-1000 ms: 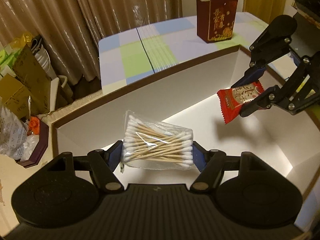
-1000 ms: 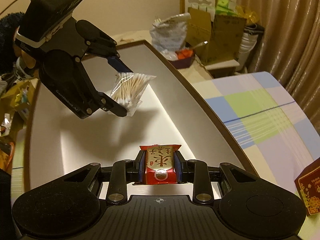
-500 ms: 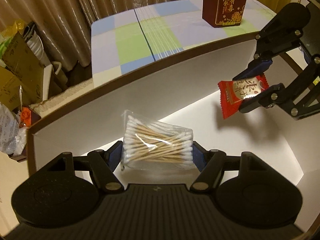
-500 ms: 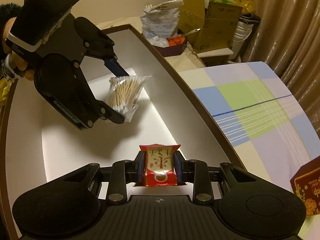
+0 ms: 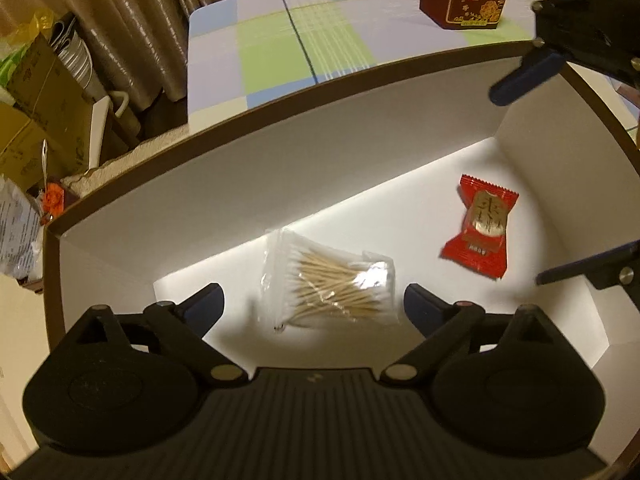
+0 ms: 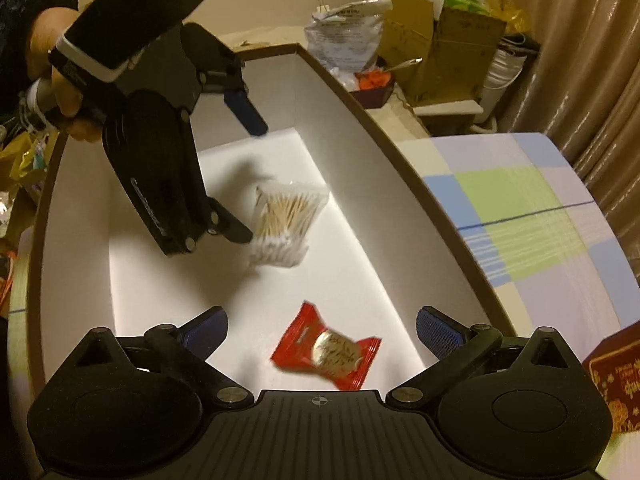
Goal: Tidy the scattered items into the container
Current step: 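Withdraw both tools from the box back toward the table items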
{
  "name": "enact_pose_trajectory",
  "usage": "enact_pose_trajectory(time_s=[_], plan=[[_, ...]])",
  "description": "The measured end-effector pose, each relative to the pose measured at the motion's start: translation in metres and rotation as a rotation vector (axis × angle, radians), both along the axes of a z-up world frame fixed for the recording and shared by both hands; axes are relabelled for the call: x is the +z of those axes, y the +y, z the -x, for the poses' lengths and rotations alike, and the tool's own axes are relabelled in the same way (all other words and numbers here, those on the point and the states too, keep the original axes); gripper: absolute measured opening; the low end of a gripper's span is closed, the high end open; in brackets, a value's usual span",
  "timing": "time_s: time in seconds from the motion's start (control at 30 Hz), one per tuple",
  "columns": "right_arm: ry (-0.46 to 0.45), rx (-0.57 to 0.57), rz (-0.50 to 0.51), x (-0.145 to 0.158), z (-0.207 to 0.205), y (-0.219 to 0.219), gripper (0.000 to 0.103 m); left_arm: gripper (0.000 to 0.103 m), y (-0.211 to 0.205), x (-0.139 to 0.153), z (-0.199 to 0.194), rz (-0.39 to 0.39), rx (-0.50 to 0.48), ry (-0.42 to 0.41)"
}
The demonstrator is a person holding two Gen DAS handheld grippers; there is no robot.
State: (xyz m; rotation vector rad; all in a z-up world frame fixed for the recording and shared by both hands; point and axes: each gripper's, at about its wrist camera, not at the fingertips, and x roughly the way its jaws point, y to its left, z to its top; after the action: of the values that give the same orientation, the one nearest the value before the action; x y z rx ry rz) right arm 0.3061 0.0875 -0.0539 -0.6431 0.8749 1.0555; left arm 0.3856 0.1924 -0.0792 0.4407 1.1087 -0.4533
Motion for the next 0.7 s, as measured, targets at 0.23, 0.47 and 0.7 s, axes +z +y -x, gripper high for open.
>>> enact_pose_trajectory(time_s=[0.23, 0.47, 0.7], plan=[[-0.033, -0.018, 0.017, 0.006, 0.017, -0.007, 0.103, 0.102, -0.001, 0.009, 0.015, -0.016, 0.013, -0.012], [-0.054, -0.043, -0.023, 0.024, 0.031, -0.015, 0.103, 0.102, 0.002, 0.025, 0.032, -0.005, 0.026, -0.033], [-0.083, -0.059, -0.060, 0.046, 0.053, -0.029, 0.103, 0.102, 0.001, 0.045, 0.052, 0.007, 0.036, -0.070]])
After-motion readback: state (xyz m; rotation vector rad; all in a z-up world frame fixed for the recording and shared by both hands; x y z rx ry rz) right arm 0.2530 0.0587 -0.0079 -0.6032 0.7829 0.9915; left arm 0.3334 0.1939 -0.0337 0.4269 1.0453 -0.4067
